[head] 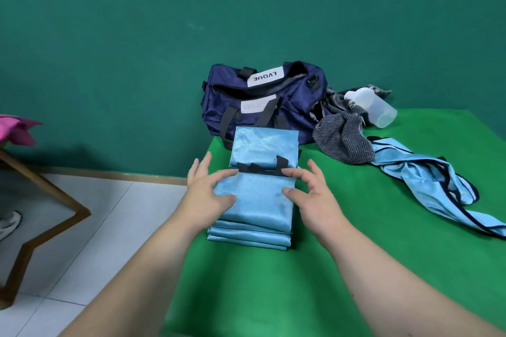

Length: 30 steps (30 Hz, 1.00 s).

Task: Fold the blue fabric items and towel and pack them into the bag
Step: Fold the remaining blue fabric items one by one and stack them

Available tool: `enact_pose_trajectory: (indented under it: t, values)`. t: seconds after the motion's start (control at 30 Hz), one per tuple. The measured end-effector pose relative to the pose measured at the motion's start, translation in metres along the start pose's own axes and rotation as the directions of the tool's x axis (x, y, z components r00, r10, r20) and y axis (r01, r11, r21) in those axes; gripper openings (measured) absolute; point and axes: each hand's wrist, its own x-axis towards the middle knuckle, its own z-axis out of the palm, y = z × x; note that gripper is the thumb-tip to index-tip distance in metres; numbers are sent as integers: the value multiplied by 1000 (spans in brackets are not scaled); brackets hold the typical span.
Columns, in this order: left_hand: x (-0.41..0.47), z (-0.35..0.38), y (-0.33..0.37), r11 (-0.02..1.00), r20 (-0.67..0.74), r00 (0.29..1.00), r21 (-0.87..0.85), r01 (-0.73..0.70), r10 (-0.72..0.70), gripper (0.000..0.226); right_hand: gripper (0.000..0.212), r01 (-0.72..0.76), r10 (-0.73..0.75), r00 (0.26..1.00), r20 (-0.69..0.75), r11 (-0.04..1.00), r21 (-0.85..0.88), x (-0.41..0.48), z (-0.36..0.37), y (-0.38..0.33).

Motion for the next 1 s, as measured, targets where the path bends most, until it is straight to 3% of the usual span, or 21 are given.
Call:
enact_pose_trajectory:
  t: [0.17,0.3,0.37,0.47,0.57,0.67,0.73,0.9,1.0]
  values:
    - [-18,26,48,962,-54,979,207,-180,195,48,29,-4,-1,994,-111,999,-47,-10,-35,-8]
    - [-28,62,100,899,28,936,269,-344,350,44,25,-36,12,977,-211,993,-109,-9,-91,-1]
    - [-29,85,123,871,90,910,266,-413,404,42,25,-48,-6,973,-232,973,-227,-3,-127,9]
    - [-25,120,149,863,185,887,213,-457,424,37,33,-117,-19,966,-257,855,-505,14,-183,25]
    - [-15,157,167,881,247,885,173,-440,394,34,56,-151,-58,973,-225,577,-803,32,-230,39]
    - [-2,193,180,905,294,891,145,-400,347,32,72,-123,14,992,-126,355,-927,49,-257,53]
    - [6,214,185,915,311,892,134,-382,327,31,73,-93,77,994,-72,315,-945,57,-270,66]
    - [16,256,196,932,374,883,108,-345,284,29,45,75,154,981,116,247,-966,31,-313,100]
    - [10,274,206,924,394,869,109,-367,299,30,53,117,139,978,157,262,-958,-6,-338,109]
